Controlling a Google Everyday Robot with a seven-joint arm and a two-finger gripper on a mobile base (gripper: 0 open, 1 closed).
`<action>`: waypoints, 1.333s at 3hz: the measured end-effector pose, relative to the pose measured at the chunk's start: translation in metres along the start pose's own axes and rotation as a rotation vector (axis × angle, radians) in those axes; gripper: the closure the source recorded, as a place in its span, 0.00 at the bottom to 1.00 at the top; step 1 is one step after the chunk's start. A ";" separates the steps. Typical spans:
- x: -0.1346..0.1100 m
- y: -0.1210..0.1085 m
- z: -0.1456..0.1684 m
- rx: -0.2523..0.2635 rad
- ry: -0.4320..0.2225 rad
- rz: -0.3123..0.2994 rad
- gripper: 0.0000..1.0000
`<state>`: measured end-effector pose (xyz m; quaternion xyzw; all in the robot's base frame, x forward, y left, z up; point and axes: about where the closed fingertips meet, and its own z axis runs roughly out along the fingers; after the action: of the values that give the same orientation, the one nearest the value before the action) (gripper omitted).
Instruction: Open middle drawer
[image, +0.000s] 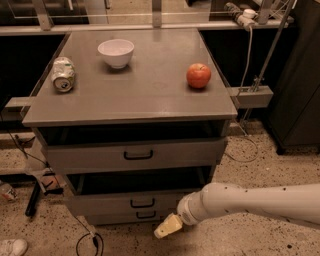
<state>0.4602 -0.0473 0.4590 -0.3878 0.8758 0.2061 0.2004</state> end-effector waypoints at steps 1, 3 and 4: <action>-0.033 0.006 -0.016 0.008 -0.050 -0.055 0.00; -0.062 0.010 -0.009 -0.015 -0.069 -0.111 0.00; -0.066 -0.002 0.018 -0.030 -0.042 -0.115 0.00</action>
Offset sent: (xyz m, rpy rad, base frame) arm 0.0285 0.0451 0.0688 0.0520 -0.1322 0.1120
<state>0.5062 -0.0002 0.4769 -0.4361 0.8444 0.2154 0.2246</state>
